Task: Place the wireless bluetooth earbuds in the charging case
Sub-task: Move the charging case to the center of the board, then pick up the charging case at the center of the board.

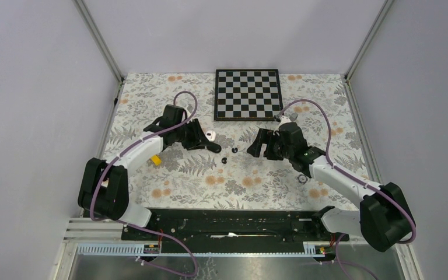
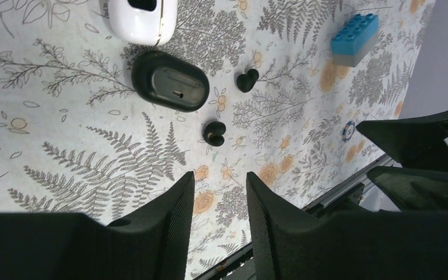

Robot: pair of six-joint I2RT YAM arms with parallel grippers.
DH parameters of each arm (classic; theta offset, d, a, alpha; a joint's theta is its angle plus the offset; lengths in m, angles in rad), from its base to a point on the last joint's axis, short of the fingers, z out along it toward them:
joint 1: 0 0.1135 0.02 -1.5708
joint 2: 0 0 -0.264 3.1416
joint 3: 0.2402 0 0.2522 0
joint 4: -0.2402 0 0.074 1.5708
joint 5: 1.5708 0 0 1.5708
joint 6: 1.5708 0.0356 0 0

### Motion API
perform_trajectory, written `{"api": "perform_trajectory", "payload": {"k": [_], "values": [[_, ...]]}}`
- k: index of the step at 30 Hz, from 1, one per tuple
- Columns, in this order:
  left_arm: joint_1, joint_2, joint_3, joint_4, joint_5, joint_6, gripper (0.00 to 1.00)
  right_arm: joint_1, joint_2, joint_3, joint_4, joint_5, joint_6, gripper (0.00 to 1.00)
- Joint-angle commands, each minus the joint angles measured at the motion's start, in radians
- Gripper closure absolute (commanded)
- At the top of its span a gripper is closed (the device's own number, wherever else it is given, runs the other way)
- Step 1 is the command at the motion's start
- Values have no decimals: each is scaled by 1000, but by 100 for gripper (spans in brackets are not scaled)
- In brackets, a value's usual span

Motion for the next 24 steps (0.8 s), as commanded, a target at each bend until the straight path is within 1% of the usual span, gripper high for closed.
{"api": "perform_trajectory", "payload": {"k": [1, 2, 4, 6, 9, 11, 12, 14, 17, 19, 21, 24], "values": [[1, -28, 23, -31, -38, 32, 59, -2, -32, 61, -20, 31, -27, 10], [1, -25, 26, -31, -43, 31, 57, -2, -34, 65, -43, 39, -33, 10], [-1, -7, 35, -31, -53, 31, 50, -2, -37, 65, -54, 43, -37, 10], [-10, 10, 50, -32, -67, 24, 47, -1, -37, 65, -55, 40, -37, 10], [-23, 31, 71, -39, -132, -12, 45, 19, -16, 96, -72, 48, -71, 12], [-21, 36, 87, -78, -217, -34, 44, 75, 28, 162, -115, 98, -135, 12], [-12, 32, 93, -99, -236, -37, 44, 110, 77, 203, -149, 130, -172, 13], [27, 6, 84, -119, -231, -39, 42, 183, 166, 294, -206, 198, -259, 13], [126, -57, 58, -132, -168, -39, 37, 245, 322, 431, -272, 252, -347, 14], [185, -94, 49, -157, -151, -32, 36, 275, 421, 518, -290, 273, -399, 15], [229, -129, 41, -184, -146, -26, 35, 282, 509, 604, -293, 257, -431, 16], [256, -154, 19, -193, -132, -24, 35, 282, 635, 726, -318, 206, -474, 18]]}}
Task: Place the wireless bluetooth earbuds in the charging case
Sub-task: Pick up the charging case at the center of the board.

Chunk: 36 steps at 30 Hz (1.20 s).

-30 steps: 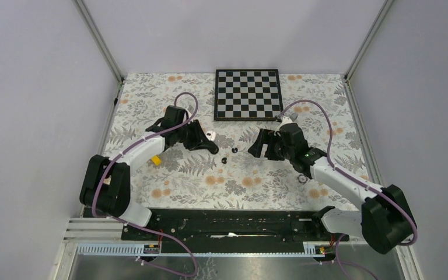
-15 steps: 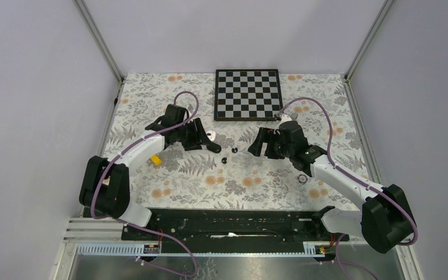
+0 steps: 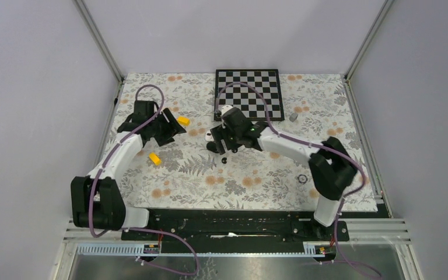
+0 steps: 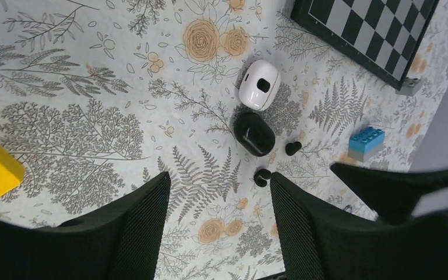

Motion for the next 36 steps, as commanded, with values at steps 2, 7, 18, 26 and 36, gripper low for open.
{"api": "perform_trajectory", "payload": {"k": [2, 7, 18, 26, 36], "values": [[29, -60, -41, -27, 34, 8, 34, 1, 193, 214, -96, -26, -152, 18], [40, -49, -62, -18, 70, 6, 35, 1, 317, 316, -141, -67, -232, 17], [40, -40, -83, 12, 109, -10, 34, 7, 409, 353, -95, -102, -271, 25], [41, -40, -112, 32, 157, -32, 32, 8, 443, 369, -73, -95, -278, 33], [40, -13, -162, 122, 291, -77, 31, 11, 312, 247, 15, -158, -282, 68]]}}
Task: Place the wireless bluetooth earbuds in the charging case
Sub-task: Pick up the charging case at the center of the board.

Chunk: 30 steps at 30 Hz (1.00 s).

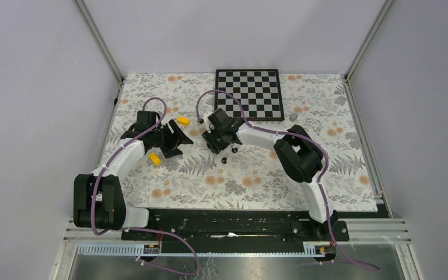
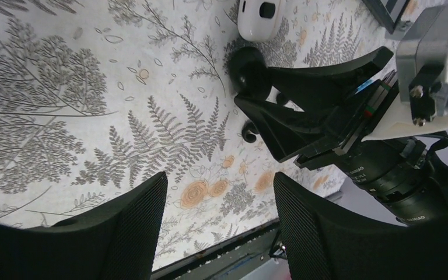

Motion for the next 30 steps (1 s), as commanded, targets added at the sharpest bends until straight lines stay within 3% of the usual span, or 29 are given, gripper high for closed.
{"api": "perform_trajectory", "payload": {"k": [1, 12, 19, 25, 30], "values": [[5, 18, -32, 96, 114, -29, 31, 8, -144, -115, 93, -73, -5, 69], [-125, 84, -82, 343, 296, -122, 16, 27, -474, -488, 342, -136, 91, 70], [-180, 97, -83, 521, 296, -233, 22, 39, -564, -543, 370, -134, 107, 70], [-188, 137, -60, 505, 349, -201, 33, 39, -592, -565, 386, -136, 120, 70], [-189, 142, -73, 525, 393, -196, 35, 39, -597, -581, 424, -154, 170, 71]]}}
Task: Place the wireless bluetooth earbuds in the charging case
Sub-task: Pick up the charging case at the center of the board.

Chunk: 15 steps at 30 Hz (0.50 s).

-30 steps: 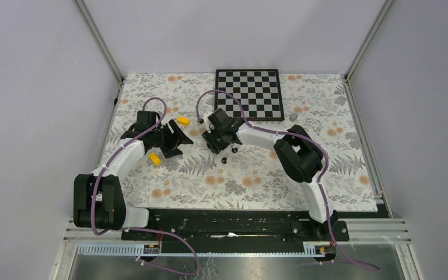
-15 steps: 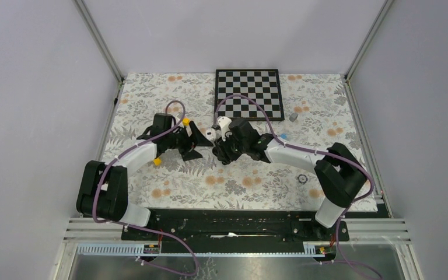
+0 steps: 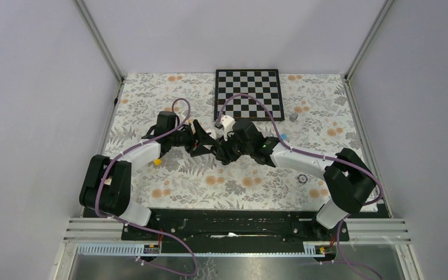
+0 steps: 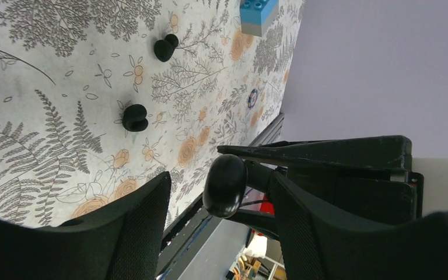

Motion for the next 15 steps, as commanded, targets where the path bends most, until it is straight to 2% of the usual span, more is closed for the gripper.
{"api": "perform_trajectory", "payload": {"k": [1, 8, 15], "values": [[-5, -8, 5, 72, 63, 2, 36, 6, -43, -17, 86, -33, 61, 71], [-7, -17, -14, 94, 74, -14, 56, 6, -42, -30, 135, -62, 117, 71], [-22, -2, -13, 95, 81, -5, 59, 6, -51, -33, 145, -67, 135, 71]]}}
